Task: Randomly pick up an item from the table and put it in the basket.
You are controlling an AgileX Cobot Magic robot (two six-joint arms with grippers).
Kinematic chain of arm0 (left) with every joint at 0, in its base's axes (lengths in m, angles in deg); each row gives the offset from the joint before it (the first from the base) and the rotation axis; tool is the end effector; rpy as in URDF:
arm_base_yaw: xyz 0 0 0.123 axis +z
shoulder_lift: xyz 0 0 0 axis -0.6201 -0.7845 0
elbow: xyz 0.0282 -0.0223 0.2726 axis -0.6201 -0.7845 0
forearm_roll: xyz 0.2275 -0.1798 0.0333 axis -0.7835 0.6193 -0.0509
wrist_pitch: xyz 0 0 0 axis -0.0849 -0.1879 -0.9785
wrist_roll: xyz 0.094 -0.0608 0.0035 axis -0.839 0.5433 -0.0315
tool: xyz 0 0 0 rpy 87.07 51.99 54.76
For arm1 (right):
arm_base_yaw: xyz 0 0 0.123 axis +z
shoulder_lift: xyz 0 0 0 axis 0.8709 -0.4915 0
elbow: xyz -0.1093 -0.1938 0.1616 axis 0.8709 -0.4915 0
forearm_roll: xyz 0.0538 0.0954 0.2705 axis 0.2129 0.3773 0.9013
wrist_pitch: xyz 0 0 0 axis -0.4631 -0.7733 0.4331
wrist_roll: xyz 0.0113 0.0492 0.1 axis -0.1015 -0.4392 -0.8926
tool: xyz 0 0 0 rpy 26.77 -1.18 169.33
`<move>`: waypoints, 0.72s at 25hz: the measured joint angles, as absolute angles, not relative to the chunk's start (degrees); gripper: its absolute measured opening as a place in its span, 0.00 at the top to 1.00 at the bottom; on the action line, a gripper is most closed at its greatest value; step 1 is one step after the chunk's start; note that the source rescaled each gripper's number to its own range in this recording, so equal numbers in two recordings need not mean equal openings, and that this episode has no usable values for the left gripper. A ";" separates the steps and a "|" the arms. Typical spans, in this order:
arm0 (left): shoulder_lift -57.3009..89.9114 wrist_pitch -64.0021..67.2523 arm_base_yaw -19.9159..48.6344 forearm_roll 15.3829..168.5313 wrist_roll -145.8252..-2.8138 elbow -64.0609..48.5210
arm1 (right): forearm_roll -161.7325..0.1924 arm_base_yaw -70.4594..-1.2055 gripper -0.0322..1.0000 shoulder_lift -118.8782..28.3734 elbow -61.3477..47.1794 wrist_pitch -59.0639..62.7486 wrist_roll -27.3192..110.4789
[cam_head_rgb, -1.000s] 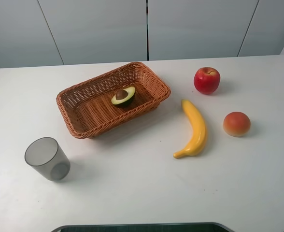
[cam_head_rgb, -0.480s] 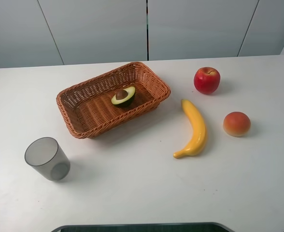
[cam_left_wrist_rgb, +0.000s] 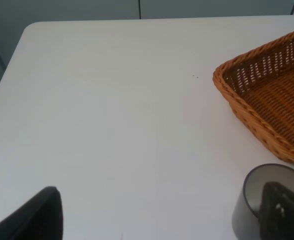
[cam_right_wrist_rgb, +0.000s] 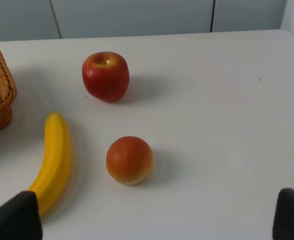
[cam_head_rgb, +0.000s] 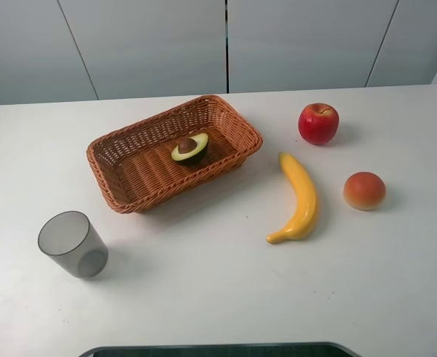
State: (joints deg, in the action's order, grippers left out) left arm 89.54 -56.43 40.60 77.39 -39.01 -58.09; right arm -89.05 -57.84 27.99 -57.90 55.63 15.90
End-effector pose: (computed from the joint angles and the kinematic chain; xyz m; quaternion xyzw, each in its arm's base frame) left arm 0.0568 0.0041 0.2890 -0.0268 0.8548 0.0139 0.5181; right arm 0.0559 0.0020 0.2876 0.0009 0.8596 0.0213 0.5106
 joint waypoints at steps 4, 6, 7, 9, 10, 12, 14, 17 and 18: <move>89.54 -56.43 40.60 77.39 -39.01 -58.09 | -89.05 -57.93 0.00 27.99 -57.90 55.63 16.23; 89.54 -56.43 40.60 77.39 -39.01 -58.09 | -89.05 -57.93 0.00 27.99 -57.90 55.63 16.23; 89.54 -56.43 40.60 77.39 -39.01 -58.09 | -89.05 -57.93 0.00 27.99 -57.90 55.63 16.23; 89.54 -56.43 40.60 77.39 -39.01 -58.09 | -89.05 -57.93 0.00 27.99 -57.90 55.63 16.23; 89.54 -56.43 40.60 77.39 -39.01 -58.09 | -89.05 -57.93 0.00 27.99 -57.90 55.63 16.23; 89.54 -56.43 40.60 77.39 -39.01 -58.09 | -89.05 -57.93 0.00 27.99 -57.90 55.63 16.23; 89.54 -56.43 40.60 77.39 -39.01 -58.09 | -89.05 -57.93 0.00 27.99 -57.90 55.63 16.23; 89.54 -56.43 40.60 77.39 -39.13 -58.09 | -89.05 -57.93 0.00 27.99 -57.90 55.63 16.34; 89.54 -56.43 40.60 77.39 -39.13 -58.09 | -89.05 -57.93 0.00 27.99 -57.90 55.63 16.34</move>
State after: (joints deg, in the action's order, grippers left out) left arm 89.54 -56.43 40.60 77.39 -39.13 -58.09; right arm -89.05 -57.93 27.99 -57.90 55.63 16.34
